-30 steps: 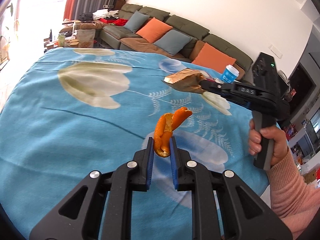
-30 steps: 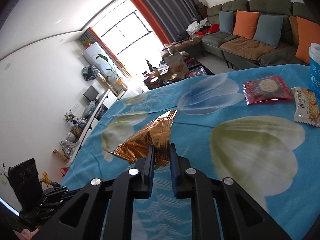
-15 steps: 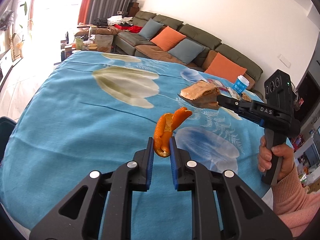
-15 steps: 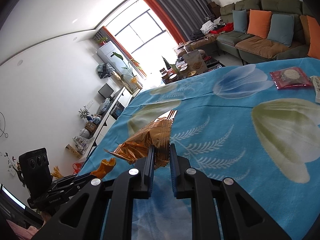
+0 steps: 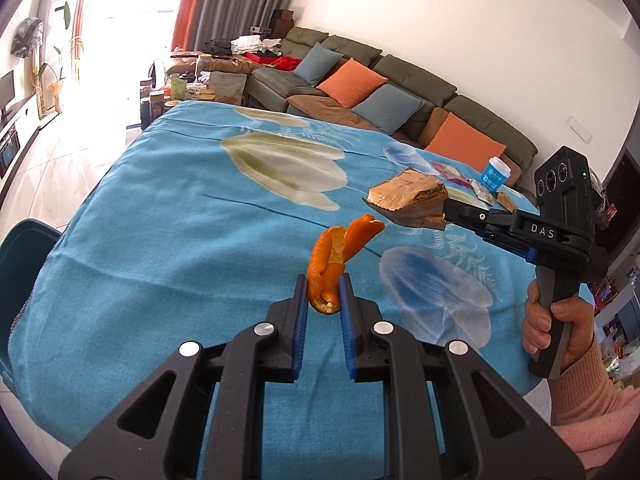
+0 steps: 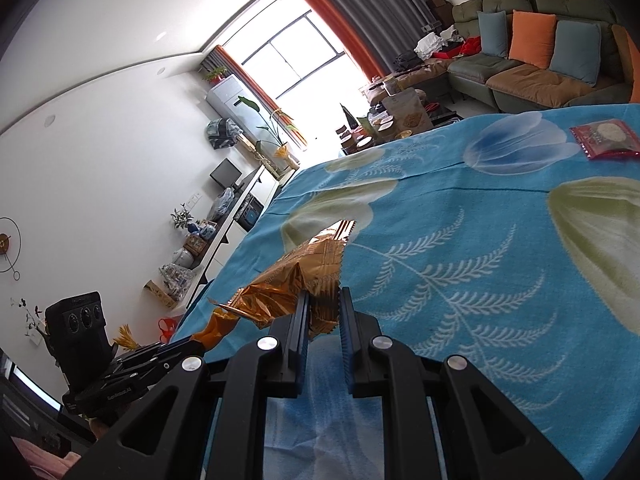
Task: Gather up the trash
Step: 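Lift the orange peel and gold foil wrapper and carry both toward the teal bin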
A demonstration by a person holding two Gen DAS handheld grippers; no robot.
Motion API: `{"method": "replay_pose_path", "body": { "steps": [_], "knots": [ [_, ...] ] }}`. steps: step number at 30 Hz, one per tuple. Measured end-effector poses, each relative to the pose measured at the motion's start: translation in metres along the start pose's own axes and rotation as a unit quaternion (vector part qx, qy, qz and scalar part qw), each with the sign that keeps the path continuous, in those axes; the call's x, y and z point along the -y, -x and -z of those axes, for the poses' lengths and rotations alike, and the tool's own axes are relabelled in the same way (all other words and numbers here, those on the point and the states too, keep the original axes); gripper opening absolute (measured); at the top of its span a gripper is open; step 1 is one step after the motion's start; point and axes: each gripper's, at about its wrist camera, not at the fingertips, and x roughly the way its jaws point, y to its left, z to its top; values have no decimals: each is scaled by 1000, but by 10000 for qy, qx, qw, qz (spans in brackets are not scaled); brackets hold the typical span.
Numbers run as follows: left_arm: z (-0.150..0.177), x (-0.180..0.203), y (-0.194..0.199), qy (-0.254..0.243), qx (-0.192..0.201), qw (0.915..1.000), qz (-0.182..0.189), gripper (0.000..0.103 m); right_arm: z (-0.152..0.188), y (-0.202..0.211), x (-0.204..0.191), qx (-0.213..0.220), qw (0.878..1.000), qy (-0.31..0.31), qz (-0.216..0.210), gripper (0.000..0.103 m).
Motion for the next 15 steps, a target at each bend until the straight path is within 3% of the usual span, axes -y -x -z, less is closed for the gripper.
{"method": "replay_pose_path", "body": {
  "steps": [15],
  "knots": [
    [9, -18, 15, 99, 79, 9997, -221, 16, 1, -17, -19, -128, 9997, 77, -207, 13]
  ]
}}
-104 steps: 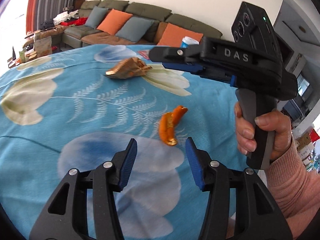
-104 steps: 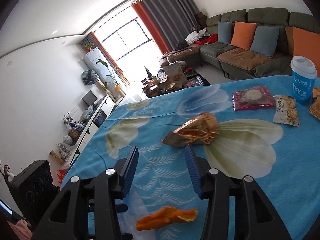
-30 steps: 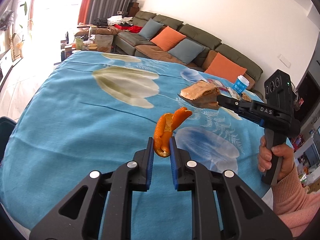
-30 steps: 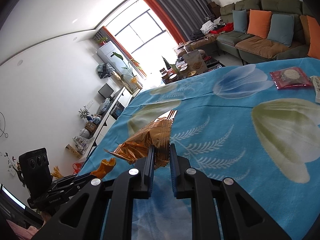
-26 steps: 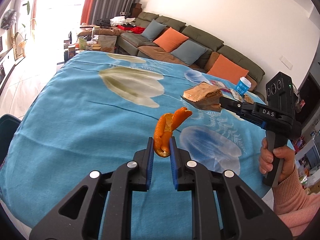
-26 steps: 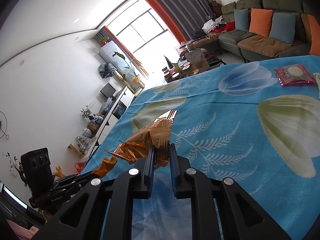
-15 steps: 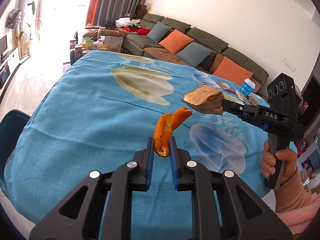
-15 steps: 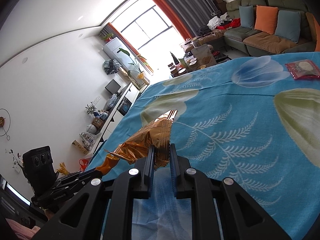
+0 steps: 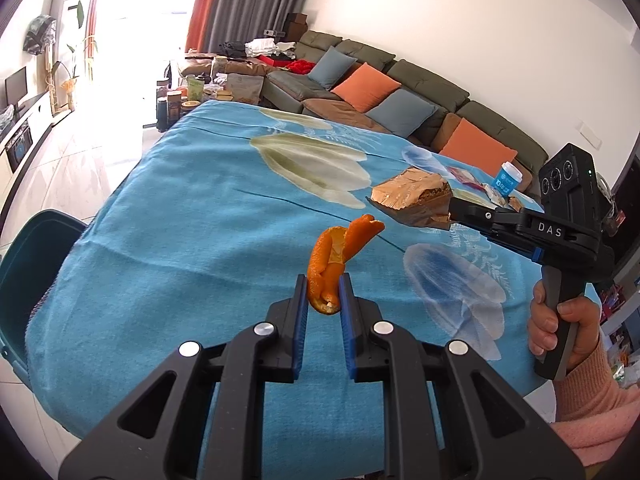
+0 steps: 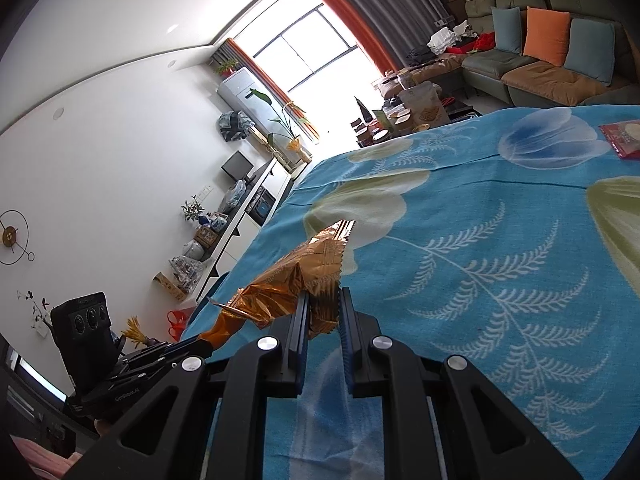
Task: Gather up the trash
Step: 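Lift the orange peel and gold foil wrapper and carry both toward the teal bin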
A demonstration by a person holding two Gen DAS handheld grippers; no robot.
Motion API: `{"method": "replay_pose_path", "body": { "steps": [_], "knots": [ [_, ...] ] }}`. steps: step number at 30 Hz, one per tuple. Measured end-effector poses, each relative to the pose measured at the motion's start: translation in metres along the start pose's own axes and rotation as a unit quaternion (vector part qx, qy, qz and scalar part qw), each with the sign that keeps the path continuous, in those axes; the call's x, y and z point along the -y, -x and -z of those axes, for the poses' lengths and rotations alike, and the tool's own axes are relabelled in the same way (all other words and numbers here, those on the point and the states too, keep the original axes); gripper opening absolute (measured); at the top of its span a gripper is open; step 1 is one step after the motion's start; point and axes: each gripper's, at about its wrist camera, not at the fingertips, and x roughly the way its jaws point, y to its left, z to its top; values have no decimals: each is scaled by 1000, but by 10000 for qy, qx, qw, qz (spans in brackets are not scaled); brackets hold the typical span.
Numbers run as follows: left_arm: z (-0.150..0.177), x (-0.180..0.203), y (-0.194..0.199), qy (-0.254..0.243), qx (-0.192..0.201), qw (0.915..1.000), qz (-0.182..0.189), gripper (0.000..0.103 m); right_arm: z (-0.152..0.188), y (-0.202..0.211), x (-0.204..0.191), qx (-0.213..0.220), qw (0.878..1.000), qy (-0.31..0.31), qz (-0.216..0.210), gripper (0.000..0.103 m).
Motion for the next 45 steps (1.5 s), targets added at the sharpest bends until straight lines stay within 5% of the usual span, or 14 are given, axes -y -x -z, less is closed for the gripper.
{"method": "replay_pose_path", "body": {
  "steps": [45],
  "knots": [
    [14, -42, 32, 402, 178, 9980, -455, 16, -7, -39, -34, -362, 9982, 265, -389, 13]
  ]
}}
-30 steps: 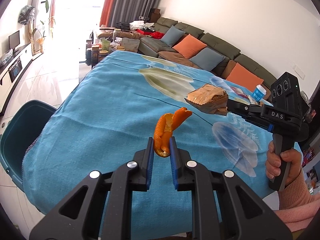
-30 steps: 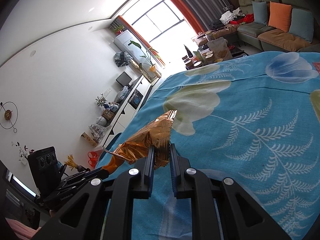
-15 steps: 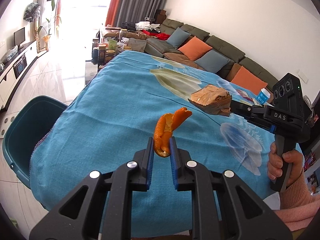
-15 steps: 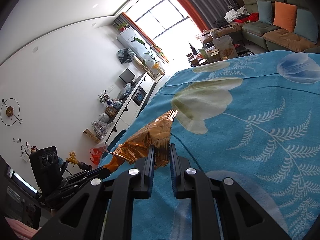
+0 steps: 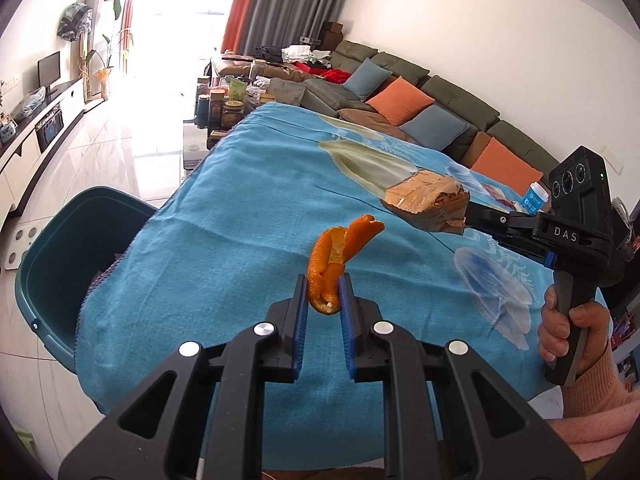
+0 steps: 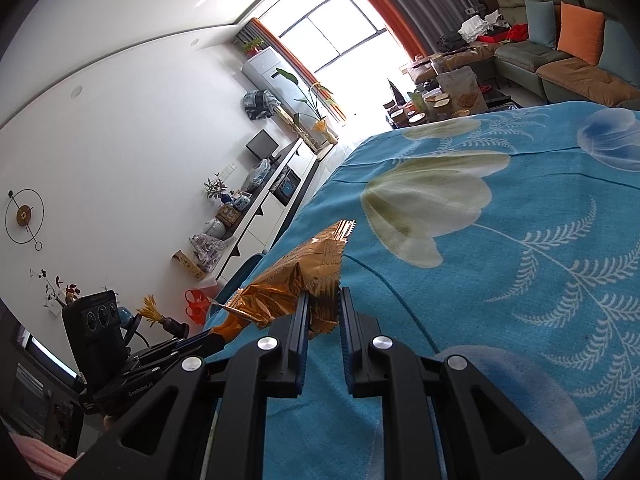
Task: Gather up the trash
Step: 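Lift the orange peel and gold foil wrapper and carry both toward the teal bin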
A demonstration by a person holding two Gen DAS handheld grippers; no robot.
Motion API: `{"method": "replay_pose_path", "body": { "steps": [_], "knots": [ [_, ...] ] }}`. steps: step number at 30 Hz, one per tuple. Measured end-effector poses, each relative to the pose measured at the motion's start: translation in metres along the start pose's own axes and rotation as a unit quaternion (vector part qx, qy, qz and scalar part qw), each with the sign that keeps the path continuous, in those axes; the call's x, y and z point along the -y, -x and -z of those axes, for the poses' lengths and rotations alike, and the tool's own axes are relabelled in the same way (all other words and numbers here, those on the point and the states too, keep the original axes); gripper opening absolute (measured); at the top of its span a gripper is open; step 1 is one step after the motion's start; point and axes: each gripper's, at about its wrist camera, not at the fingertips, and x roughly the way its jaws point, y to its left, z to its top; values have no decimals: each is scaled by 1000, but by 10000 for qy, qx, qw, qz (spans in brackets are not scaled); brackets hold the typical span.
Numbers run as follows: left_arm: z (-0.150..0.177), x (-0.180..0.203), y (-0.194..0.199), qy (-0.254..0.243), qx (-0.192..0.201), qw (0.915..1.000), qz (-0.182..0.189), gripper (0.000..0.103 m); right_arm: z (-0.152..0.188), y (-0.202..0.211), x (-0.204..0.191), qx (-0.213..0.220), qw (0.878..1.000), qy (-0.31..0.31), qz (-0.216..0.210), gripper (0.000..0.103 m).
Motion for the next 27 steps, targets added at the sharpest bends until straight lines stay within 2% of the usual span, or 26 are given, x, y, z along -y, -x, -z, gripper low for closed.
{"method": "replay_pose_path", "body": {
  "steps": [27],
  "knots": [
    [3, -31, 22, 297, 160, 9991, -274, 16, -2, -25, -23, -183, 9995, 153, -184, 13]
  ]
}}
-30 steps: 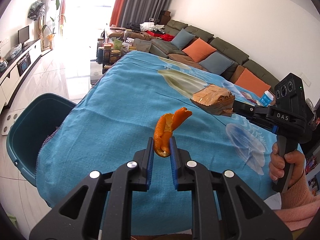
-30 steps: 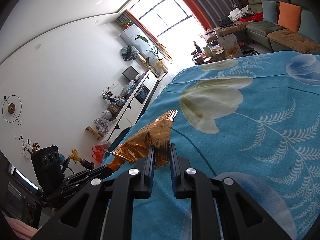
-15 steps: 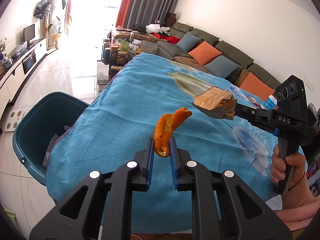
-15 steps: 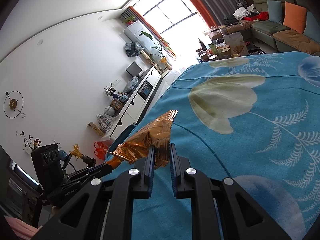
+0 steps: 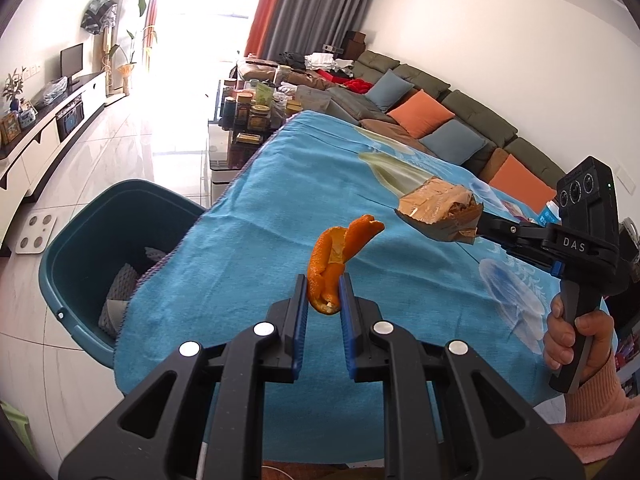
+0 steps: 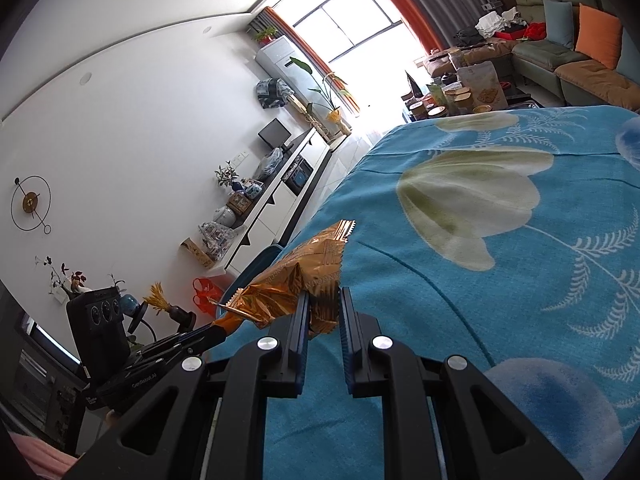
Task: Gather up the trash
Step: 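Lift the orange peel and gold foil wrapper and carry both toward the teal bin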
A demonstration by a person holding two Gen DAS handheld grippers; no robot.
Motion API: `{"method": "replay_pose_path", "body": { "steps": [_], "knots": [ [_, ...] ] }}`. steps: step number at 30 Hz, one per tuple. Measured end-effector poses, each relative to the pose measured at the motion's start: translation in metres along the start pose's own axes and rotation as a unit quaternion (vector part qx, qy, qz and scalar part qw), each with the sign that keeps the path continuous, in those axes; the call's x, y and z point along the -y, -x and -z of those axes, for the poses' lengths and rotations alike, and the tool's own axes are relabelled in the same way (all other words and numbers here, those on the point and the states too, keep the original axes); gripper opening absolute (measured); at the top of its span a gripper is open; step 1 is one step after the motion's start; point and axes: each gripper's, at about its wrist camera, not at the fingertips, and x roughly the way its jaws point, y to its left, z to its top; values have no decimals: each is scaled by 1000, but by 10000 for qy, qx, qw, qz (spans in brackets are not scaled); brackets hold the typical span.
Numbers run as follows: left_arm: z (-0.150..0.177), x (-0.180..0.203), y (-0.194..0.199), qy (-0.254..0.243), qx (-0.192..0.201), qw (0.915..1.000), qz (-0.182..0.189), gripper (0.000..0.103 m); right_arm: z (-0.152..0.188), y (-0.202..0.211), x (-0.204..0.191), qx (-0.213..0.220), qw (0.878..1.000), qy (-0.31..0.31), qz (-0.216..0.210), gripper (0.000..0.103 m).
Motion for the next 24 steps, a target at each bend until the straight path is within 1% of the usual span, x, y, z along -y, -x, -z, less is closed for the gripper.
{"method": "replay_pose_path", "body": {
  "steps": [24],
  "knots": [
    [-1, -23, 12, 193, 133, 9994, -242, 16, 1, -19, -18, -144, 9997, 138, -131, 13]
  ]
}}
